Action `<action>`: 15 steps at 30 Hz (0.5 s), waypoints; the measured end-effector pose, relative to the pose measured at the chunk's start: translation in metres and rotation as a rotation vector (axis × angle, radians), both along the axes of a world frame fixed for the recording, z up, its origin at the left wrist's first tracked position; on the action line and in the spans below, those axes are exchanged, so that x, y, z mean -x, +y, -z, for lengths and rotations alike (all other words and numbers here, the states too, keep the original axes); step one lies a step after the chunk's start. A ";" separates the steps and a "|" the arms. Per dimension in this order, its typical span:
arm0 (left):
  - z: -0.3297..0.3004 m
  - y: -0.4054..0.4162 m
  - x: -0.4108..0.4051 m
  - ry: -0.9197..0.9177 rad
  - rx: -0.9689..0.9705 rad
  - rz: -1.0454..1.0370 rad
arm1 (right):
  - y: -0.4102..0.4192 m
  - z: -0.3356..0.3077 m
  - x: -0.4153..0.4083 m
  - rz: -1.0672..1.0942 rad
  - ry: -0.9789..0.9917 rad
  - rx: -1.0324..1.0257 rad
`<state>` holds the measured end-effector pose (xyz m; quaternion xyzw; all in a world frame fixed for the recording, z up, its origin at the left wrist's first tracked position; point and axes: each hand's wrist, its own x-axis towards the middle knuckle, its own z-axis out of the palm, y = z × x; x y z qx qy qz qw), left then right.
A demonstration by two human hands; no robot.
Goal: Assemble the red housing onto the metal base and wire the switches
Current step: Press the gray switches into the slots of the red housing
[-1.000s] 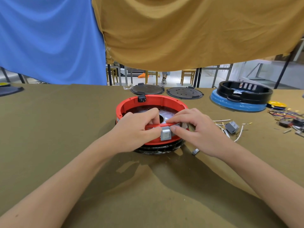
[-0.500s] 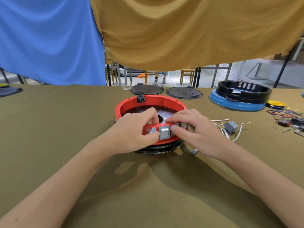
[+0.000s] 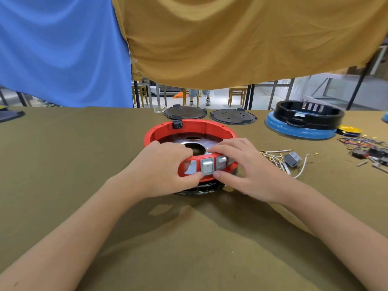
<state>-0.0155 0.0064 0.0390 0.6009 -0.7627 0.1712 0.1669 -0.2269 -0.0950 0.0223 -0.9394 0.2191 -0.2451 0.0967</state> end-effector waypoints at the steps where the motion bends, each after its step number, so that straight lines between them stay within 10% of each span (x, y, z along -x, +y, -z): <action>1: 0.000 0.000 -0.001 0.008 -0.001 0.005 | 0.001 0.000 0.000 0.005 -0.003 0.015; 15: 0.004 -0.006 -0.014 0.129 -0.094 0.052 | 0.013 0.006 -0.008 0.096 -0.128 0.048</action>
